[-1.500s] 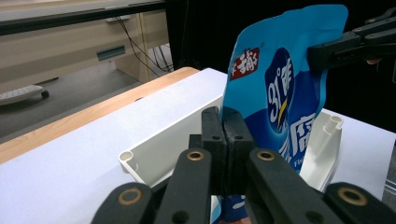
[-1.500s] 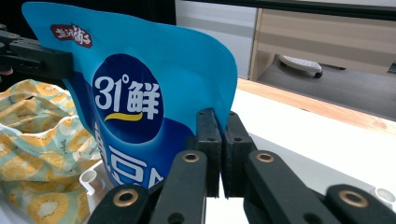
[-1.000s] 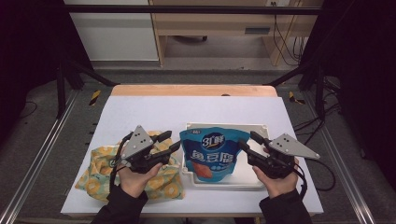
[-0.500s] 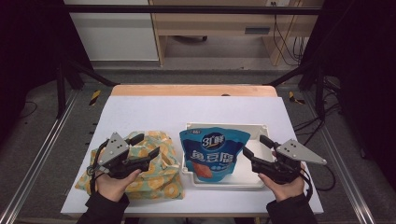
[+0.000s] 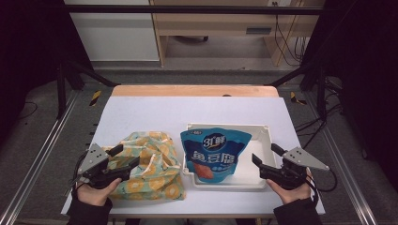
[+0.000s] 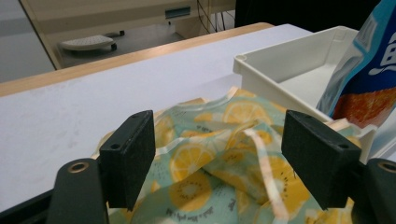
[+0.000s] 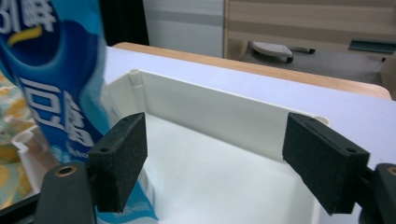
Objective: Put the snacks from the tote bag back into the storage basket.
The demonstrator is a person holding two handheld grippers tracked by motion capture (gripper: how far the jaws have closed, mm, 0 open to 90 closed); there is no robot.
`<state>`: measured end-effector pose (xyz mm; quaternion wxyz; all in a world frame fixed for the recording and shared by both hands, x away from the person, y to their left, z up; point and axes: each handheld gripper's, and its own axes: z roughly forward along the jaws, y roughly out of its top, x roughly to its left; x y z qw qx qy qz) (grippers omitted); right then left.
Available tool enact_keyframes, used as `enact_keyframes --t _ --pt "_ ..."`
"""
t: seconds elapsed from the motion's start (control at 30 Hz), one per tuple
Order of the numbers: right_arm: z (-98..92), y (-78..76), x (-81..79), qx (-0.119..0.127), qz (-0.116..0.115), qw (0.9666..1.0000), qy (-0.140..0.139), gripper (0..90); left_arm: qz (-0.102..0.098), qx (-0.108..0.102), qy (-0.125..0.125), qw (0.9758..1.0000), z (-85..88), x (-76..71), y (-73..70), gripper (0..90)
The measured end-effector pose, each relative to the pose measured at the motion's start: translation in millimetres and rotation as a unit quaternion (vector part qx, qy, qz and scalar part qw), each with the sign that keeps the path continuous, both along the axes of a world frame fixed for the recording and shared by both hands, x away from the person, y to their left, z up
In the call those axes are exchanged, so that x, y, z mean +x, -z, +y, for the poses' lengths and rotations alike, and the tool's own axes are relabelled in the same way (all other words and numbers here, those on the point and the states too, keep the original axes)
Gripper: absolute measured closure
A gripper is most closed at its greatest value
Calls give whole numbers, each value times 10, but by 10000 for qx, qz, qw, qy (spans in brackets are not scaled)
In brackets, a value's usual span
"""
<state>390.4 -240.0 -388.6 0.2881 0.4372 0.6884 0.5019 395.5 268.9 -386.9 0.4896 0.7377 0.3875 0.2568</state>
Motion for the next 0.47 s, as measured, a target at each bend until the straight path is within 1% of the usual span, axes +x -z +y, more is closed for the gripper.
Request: enact_keyframes --t 0.1,0.13,0.17,0.23,0.27,0.3,0.4,0.47 --pt "-29 44 25 -92 50 9999 70 210 42 17 -43 10000 39 -5 33 260" --pt "-44 63 35 -120 76 9998 108 208 87 16 -93 9999 84 -12 64 261" --pt "-55 78 43 -138 98 9997 148 204 91 7 -125 9999 98 -14 73 262" --pt "-63 88 49 -145 103 9997 168 203 98 15 -157 9998 127 -16 83 264" --pt "-87 107 60 -176 113 9995 227 203 112 -17 -208 9997 175 -22 92 265" --pt "-87 107 60 -176 113 9995 227 203 112 -17 -208 9997 175 -22 92 266" --pt "-107 116 63 -148 152 9994 275 209 130 -73 -304 9994 248 -29 103 270" --pt "-108 124 69 -182 139 9993 296 213 142 -86 -333 9993 273 -30 104 273"
